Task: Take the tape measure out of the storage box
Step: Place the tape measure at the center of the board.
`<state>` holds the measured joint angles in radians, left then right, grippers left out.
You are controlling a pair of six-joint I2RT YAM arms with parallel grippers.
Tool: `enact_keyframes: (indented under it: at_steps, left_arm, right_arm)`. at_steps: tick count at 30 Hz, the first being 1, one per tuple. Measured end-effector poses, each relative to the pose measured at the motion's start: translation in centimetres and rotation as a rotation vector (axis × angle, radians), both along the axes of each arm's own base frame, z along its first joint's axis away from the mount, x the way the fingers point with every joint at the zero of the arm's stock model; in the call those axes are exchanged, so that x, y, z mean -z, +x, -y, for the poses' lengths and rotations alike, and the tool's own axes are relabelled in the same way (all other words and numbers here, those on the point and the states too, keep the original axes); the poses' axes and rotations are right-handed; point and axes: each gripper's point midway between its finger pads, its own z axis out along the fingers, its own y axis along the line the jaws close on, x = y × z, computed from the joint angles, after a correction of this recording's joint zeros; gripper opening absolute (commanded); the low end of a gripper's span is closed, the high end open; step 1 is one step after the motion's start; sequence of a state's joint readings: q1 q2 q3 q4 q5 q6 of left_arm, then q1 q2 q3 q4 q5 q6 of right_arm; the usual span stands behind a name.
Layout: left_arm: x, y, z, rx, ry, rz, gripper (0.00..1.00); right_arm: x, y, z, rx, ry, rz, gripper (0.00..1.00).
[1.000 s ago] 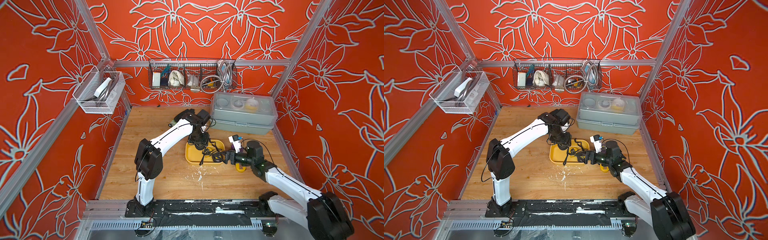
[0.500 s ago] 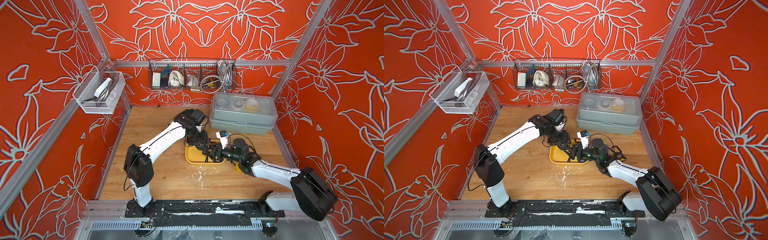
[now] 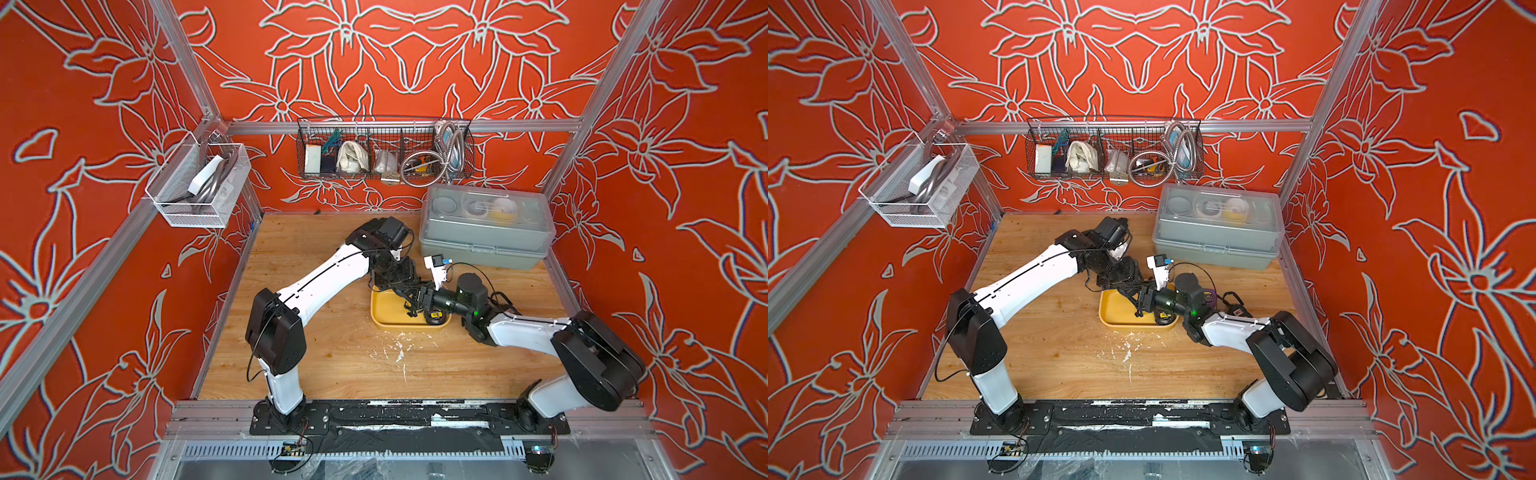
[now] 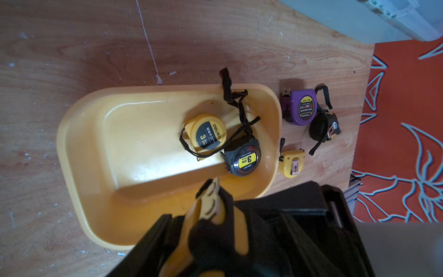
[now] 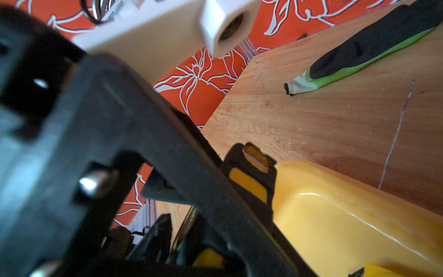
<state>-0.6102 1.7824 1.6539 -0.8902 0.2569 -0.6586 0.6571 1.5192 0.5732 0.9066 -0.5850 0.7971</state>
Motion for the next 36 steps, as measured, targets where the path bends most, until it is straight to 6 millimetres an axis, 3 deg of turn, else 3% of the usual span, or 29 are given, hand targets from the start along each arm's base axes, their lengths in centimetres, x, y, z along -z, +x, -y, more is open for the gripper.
enact_keyframes:
  at_steps: [4, 6, 12, 16, 19, 22, 24, 28, 30, 33, 36]
  left_arm:
    - [-0.2, 0.7, -0.3, -0.021, -0.002, 0.02, 0.47]
    - [-0.2, 0.7, -0.3, -0.02, -0.001, 0.021, 0.53]
    - [-0.2, 0.4, -0.3, 0.016, 0.005, 0.029, 1.0]
    - [-1.3, 0.4, -0.9, 0.045, 0.036, 0.074, 1.0]
    - [-3.9, 1.6, -1.4, 0.074, 0.08, 0.178, 1.0]
    - [-6.0, 2.5, -1.9, 0.108, 0.112, 0.268, 1.0]
    - [-6.1, 2.4, -2.1, 0.141, 0.141, 0.286, 1.0]
    - [-2.9, 1.6, -1.8, 0.229, 0.223, 0.235, 1.0]
    - [0.0, 0.8, -1.0, 0.294, 0.272, 0.184, 1.0]
    - [4.1, -0.5, 0.2, 0.387, 0.334, 0.106, 1.0]
    - [7.1, -1.7, 1.1, 0.46, 0.377, 0.047, 1.0]
  right_arm:
    - [0.2, 0.2, -0.1, 0.005, 0.013, -0.026, 0.24]
    - [0.2, 0.2, -0.1, 0.004, 0.011, -0.022, 0.22]
    - [0.4, 0.1, 0.1, 0.011, -0.017, -0.025, 0.15]
    - [0.7, 0.4, 1.2, 0.04, -0.045, -0.055, 0.13]
    - [0.3, 1.2, 4.3, 0.112, -0.035, -0.075, 0.13]
    - [0.0, 2.5, 9.6, 0.249, -0.031, -0.118, 0.13]
    - [-0.6, 3.2, 13.6, 0.355, -0.045, -0.142, 0.13]
    - [-1.6, 2.9, 19.5, 0.504, -0.065, -0.175, 0.13]
    - [-0.8, 2.6, 22.2, 0.567, -0.069, -0.229, 0.12]
    - [2.5, 2.1, 24.9, 0.625, -0.073, -0.359, 0.13]
    - [7.5, 0.6, 24.8, 0.591, -0.092, -0.546, 0.13]
